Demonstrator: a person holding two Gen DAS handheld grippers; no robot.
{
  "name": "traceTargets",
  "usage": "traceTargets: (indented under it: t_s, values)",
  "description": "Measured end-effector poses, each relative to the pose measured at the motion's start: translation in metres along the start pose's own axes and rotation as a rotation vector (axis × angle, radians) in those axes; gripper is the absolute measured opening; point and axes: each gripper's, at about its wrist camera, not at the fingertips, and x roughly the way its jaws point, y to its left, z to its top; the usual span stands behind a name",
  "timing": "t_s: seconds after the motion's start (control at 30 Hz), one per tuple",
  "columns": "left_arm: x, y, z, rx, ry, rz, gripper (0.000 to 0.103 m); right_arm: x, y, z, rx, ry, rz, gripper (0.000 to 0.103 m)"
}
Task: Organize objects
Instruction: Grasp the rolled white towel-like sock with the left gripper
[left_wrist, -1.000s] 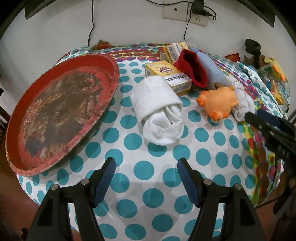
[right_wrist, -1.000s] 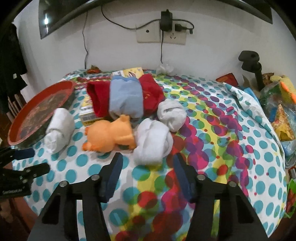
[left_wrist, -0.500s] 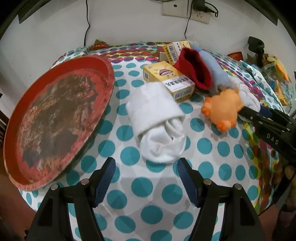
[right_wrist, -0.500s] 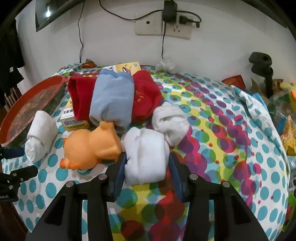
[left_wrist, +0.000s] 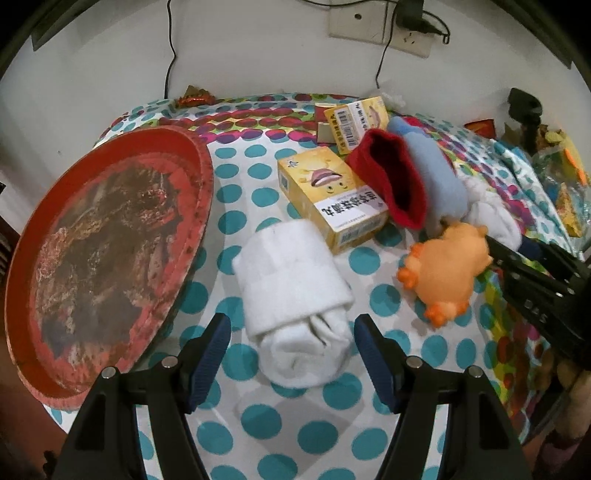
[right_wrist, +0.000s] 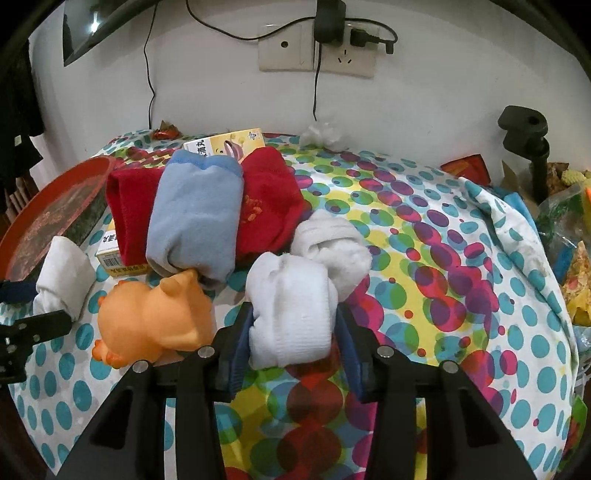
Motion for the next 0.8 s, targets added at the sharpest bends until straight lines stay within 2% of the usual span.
traceTargets:
  t_s: [0.23, 0.4, 0.43, 0.5, 0.63, 0.8]
  values:
    - [0.012, 0.0, 0.003, -0.012, 0.005, -0.013, 0.071, 0.004, 0.002, 0.0, -0.001, 0.022, -0.004, 0.042]
    - [0.011, -0.007, 0.0, 0.07, -0.042, 0.079, 0.07, 0.003, 0.003, 0.0, -0.009, 0.021, -0.013, 0.042]
    - [0.011, -0.009, 0.0, 0.087, -0.046, 0.09, 0.066, 0.004, 0.003, 0.0, -0.01, 0.022, -0.015, 0.042]
    - [0.012, -0.008, 0.001, 0.092, -0.045, 0.078, 0.043, 0.004, 0.003, -0.001, -0.009, 0.02, -0.015, 0.042]
    - [0.008, -0.005, 0.002, 0.089, -0.041, 0.051, 0.039, 0.004, 0.003, -0.001, -0.012, 0.02, -0.016, 0.042]
    - [-0.006, -0.009, -0.004, 0.133, -0.054, 0.062, 0.038, 0.004, 0.002, -0.001, -0.011, 0.023, -0.015, 0.042]
